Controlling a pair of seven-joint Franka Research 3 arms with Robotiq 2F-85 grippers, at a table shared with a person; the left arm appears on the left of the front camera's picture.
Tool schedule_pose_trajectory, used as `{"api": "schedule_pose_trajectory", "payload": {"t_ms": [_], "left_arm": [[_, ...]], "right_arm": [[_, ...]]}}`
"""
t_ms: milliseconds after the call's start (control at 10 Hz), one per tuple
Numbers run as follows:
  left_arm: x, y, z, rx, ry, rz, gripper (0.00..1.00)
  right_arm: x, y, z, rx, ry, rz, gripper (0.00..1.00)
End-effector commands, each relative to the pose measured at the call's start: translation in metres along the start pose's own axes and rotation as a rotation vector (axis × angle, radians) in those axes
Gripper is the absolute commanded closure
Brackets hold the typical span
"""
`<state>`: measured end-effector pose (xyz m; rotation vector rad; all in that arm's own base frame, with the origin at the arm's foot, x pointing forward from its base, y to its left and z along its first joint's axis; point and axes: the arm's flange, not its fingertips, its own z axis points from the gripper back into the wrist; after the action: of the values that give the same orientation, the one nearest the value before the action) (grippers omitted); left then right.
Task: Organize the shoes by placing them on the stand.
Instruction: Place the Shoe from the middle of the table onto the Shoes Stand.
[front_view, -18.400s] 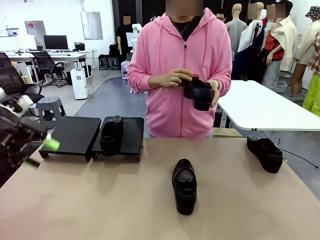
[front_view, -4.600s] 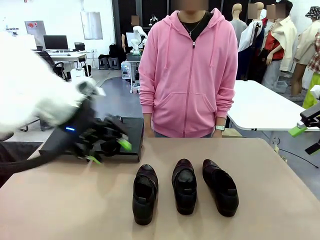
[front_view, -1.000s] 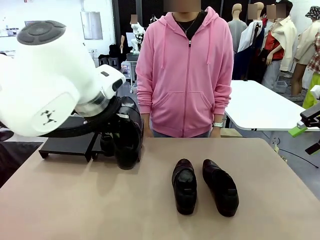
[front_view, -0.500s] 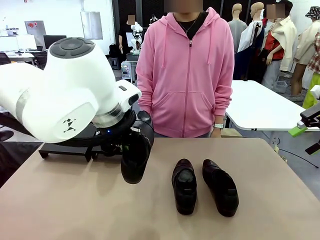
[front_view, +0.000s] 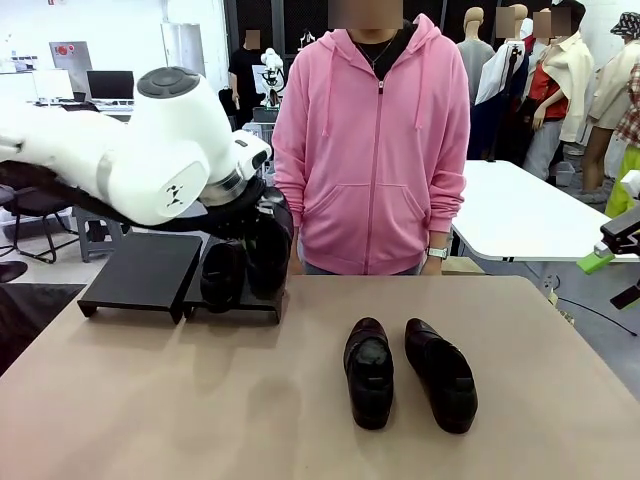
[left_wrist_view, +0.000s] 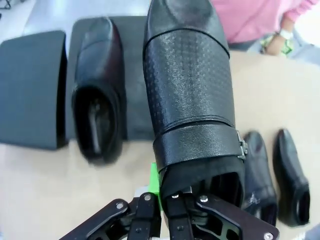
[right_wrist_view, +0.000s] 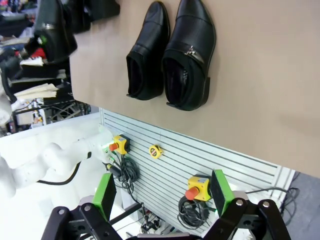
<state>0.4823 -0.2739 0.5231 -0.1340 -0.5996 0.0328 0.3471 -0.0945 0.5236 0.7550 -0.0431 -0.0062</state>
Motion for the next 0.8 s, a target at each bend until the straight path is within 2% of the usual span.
{"api": "schedule_pose_trajectory", "payload": {"t_ms": [0,300,600,700], "left_arm": [[0.020,-0.028,-0.024,-0.014,-0.055,0.017,1.00],[0.055,-0.014,-0.088,0.011,-0.069,0.002,1.00],[0.055,0.002,-0.117,0.092,-0.043,0.050,1.00],[0.055,0.007,-0.120,0.085,-0.032,0.060,1.00]], "right_arm": [[-0.001,0.004,0.001,0.008,-0.003,-0.022,0.00],[-0.001,0.004,0.001,0.008,-0.003,-0.022,0.00],[-0.001,0.004,0.001,0.008,-0.003,-0.022,0.00],[-0.001,0.004,0.001,0.008,-0.003,-0.022,0.00]]}}
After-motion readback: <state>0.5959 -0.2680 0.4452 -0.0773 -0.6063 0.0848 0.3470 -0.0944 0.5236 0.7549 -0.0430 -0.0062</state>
